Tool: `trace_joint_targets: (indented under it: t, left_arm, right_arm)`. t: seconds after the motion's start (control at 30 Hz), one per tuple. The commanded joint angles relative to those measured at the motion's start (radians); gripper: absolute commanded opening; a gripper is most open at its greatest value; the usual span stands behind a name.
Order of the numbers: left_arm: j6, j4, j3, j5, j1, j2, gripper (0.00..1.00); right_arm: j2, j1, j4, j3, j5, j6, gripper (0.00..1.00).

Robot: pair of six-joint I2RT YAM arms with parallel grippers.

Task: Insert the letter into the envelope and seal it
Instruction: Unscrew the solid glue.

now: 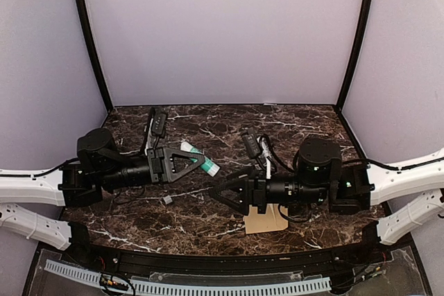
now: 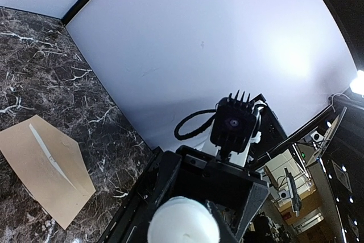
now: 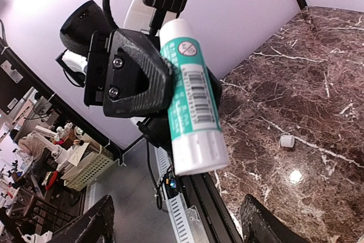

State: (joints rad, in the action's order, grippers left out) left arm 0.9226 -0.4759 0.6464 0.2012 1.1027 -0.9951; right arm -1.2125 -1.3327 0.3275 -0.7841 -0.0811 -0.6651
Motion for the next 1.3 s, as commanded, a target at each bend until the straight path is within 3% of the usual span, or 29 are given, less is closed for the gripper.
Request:
trace_joint_targets:
  t: [0.0,0.27,0.43,0.7,1.07,1.27]
  left_arm:
    - [0.018,0.037,0.026,0.046,0.000,-0.020,0.00]
    - [0.016,0.013,0.057,0.128,0.000,-0.075,0.00]
    - [0.014,0.006,0.075,0.150,0.000,-0.100,0.00]
    - [0.015,-0.003,0.078,0.161,0.000,-0.111,0.00]
    - [0.009,0.008,0.087,0.159,0.000,-0.108,0.00]
    - [0.009,0.008,0.090,0.163,0.000,-0.111,0.00]
  right_arm:
    - [-0.010,-0.007,-0.044,-0.033,0.078,0.059,0.73]
    - [0.001,0.004,0.007,-0.021,0.087,0.052,0.66]
    - [0.022,0.045,0.091,0.026,-0.029,0.023,0.49]
    - [0.046,0.090,0.150,0.071,-0.097,-0.027,0.37]
    - [0.039,0.104,0.148,0.092,-0.162,-0.048,0.43]
    - [0.045,0.105,0.161,0.109,-0.153,-0.058,0.34]
